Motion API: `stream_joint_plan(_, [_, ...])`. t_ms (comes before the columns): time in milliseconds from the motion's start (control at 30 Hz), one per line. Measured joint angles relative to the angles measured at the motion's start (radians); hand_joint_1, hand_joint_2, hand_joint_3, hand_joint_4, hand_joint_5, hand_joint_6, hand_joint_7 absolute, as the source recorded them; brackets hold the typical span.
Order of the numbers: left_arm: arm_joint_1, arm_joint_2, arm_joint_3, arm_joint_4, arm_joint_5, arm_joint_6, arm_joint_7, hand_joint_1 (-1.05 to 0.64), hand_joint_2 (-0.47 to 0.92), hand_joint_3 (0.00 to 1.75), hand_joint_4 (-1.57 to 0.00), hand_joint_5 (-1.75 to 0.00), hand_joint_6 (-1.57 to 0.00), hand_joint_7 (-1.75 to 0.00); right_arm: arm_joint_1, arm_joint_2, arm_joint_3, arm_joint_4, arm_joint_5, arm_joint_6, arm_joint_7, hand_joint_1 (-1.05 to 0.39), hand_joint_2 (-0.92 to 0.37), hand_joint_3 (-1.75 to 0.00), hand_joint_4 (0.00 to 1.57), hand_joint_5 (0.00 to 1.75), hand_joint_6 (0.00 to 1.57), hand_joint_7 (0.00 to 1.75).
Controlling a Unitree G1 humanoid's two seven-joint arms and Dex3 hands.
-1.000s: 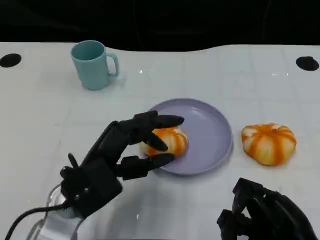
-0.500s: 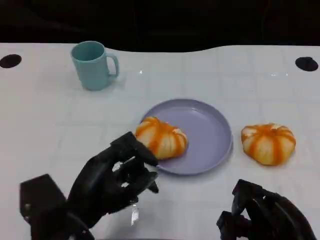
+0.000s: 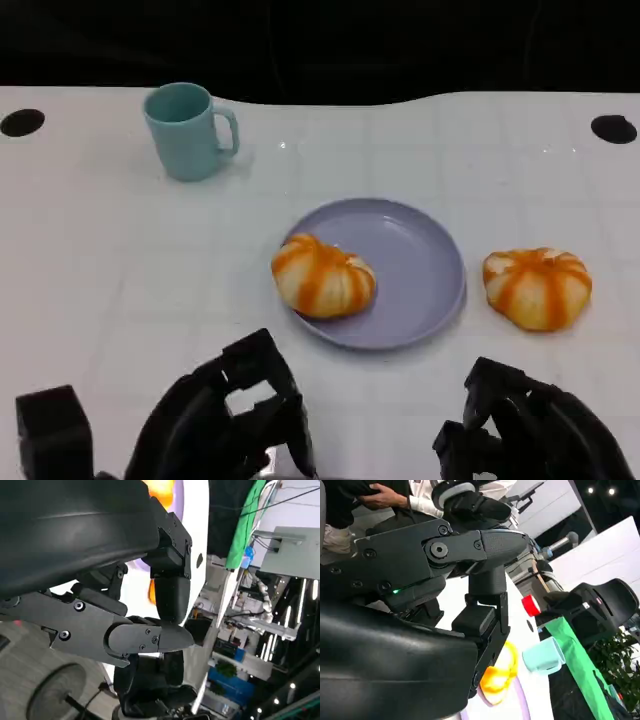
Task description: Grasp the bread from the table and place it into the plate.
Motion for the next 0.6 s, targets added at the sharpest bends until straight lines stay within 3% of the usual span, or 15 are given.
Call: stream_joint_plan(600, [0.025, -0.032, 0.039, 0.021, -0.053, 0.041, -0.065, -0.64, 0.92, 0.3, -0.85, -1.75, -0.58, -1.75, 0.008, -0.005, -0.007, 0.003, 0.006, 0.001, 0.011, -0.76, -0.92, -0.23, 0.87, 1.66, 0.77, 1.46])
